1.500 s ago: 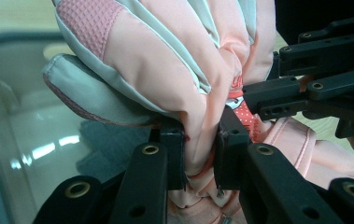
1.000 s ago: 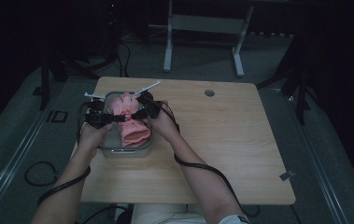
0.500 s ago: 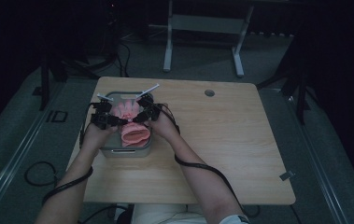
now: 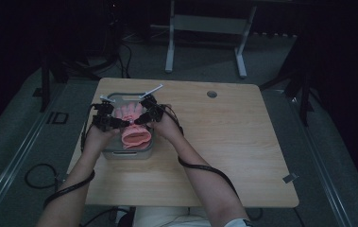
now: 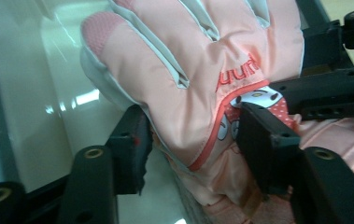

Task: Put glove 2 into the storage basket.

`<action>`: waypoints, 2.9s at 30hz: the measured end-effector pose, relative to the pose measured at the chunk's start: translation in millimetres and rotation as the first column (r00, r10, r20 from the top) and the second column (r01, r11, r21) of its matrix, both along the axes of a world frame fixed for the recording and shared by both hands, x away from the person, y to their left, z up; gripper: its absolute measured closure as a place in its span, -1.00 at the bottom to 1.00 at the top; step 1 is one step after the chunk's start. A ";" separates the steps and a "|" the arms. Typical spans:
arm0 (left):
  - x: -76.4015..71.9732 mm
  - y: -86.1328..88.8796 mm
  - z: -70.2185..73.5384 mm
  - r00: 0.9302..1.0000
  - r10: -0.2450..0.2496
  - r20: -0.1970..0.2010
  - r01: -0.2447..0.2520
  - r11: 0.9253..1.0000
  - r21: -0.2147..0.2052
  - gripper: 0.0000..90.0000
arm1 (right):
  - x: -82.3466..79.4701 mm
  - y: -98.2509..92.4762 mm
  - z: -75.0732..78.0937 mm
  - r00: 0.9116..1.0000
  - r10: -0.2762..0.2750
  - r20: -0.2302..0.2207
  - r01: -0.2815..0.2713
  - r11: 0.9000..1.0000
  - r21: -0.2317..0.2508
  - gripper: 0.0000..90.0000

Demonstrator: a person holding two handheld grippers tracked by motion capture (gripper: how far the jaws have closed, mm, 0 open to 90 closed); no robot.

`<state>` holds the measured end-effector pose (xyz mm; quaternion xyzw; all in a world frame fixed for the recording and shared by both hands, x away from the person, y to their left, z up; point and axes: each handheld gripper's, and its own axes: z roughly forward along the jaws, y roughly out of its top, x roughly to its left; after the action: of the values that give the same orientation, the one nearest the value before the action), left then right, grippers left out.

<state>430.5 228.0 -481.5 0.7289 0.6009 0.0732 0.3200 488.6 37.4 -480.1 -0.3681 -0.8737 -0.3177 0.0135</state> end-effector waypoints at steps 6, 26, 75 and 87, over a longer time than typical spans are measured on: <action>-1.6 -1.4 11.8 0.999 0.009 0.041 -0.009 1.000 0.003 -0.15 | -0.4 -4.4 11.9 1.000 -0.005 0.028 0.005 1.000 0.009 0.11; -16.1 1.0 41.6 0.989 -0.027 0.148 0.035 0.998 -0.051 -0.38 | -10.0 -19.4 45.4 0.994 -0.005 0.106 -0.006 0.995 0.098 -0.08; -156.5 -97.2 23.0 0.876 -0.268 0.401 0.274 0.961 0.043 -0.96 | -32.3 -102.2 -10.7 0.968 -0.048 0.245 0.032 0.997 0.068 -0.65; -164.0 -121.0 -24.6 0.884 -0.341 0.320 0.332 0.939 0.087 -0.96 | -30.7 -116.6 -38.4 0.947 -0.133 0.292 0.127 0.991 0.040 -0.64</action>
<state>266.5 107.1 -506.1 0.8039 0.4020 0.1465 0.4132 457.9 -79.1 -518.6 -0.3734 -0.8366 -0.3779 -0.1339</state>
